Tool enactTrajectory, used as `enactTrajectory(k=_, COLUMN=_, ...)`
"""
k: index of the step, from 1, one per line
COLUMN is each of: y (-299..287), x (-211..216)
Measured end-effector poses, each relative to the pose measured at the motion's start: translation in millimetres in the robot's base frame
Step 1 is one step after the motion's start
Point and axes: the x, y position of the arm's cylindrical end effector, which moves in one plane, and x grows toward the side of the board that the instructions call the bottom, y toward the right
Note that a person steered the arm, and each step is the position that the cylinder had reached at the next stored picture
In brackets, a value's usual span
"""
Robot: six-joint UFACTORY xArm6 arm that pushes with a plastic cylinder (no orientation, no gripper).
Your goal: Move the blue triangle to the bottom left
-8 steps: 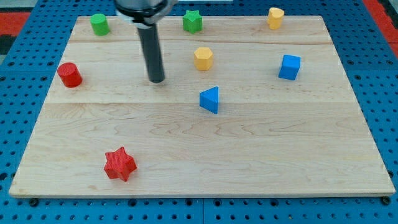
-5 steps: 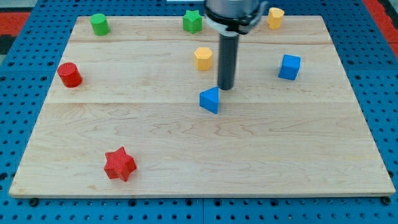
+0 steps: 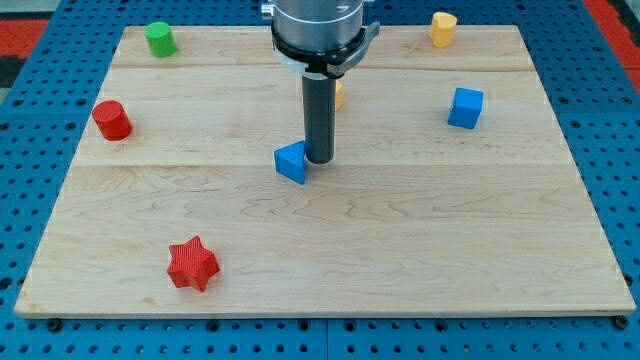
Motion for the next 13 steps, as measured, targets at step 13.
enactTrajectory(k=13, y=-45.2, x=46.2)
